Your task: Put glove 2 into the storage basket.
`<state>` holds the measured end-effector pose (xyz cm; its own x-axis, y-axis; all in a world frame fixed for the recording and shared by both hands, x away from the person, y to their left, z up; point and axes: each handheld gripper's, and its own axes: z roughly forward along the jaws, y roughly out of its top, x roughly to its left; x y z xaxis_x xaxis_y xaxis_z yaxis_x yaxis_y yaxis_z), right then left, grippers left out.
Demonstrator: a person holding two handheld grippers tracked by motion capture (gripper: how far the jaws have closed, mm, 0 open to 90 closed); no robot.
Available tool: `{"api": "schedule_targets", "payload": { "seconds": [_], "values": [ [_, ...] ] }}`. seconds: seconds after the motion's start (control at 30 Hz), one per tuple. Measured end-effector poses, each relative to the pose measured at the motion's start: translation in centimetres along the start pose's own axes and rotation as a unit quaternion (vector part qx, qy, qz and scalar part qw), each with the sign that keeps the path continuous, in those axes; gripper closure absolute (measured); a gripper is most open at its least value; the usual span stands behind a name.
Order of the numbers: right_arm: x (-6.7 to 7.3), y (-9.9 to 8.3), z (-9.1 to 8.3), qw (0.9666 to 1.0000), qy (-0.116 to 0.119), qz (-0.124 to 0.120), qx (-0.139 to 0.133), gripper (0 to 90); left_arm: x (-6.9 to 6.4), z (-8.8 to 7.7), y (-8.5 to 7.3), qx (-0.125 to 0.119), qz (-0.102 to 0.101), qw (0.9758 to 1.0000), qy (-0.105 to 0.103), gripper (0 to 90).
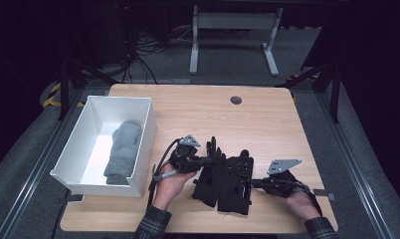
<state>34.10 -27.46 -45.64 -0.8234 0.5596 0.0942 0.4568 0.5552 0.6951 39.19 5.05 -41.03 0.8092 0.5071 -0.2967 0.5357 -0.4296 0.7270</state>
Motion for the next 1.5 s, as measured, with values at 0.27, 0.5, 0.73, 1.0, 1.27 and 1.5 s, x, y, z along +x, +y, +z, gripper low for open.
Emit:
{"api": "schedule_targets", "payload": {
  "seconds": [0.27, 0.5, 0.73, 1.0, 1.27, 1.5],
  "values": [
    [0.3, 0.8, 1.0, 0.9999, 0.01, -0.006, 0.001, 90.0, -0.5, 0.1, 0.6, 0.003, 0.003, 0.9999, -0.012, 87.5],
    [0.9, 1.8, 2.3, 0.9996, 0.026, -0.013, 0.0, 90.0, -1.2, 0.5, 1.1, 0.006, 0.009, 0.9997, -0.022, 87.6],
    [1.5, 2.8, 3.4, 0.9992, 0.033, -0.023, 0.003, 90.0, -1.8, 1.7, 1.3, 0.017, 0.016, 0.9994, -0.027, 87.6],
    [1.9, 3.6, 4.3, 0.9991, 0.032, -0.028, 0.001, 90.0, -1.9, 2.9, 1.1, 0.031, 0.013, 0.9991, -0.028, 87.6],
    [2.1, 4.2, 5.0, 0.9991, 0.033, -0.027, 0.0, 90.0, -1.7, 4.1, 0.6, 0.035, 0.002, 0.9988, -0.032, 87.0],
    [2.1, 4.3, 5.1, 0.9992, 0.03, -0.028, -0.004, 90.0, -1.6, 4.9, 0.4, 0.035, -0.006, 0.9984, -0.044, 81.1]
  ]
}}
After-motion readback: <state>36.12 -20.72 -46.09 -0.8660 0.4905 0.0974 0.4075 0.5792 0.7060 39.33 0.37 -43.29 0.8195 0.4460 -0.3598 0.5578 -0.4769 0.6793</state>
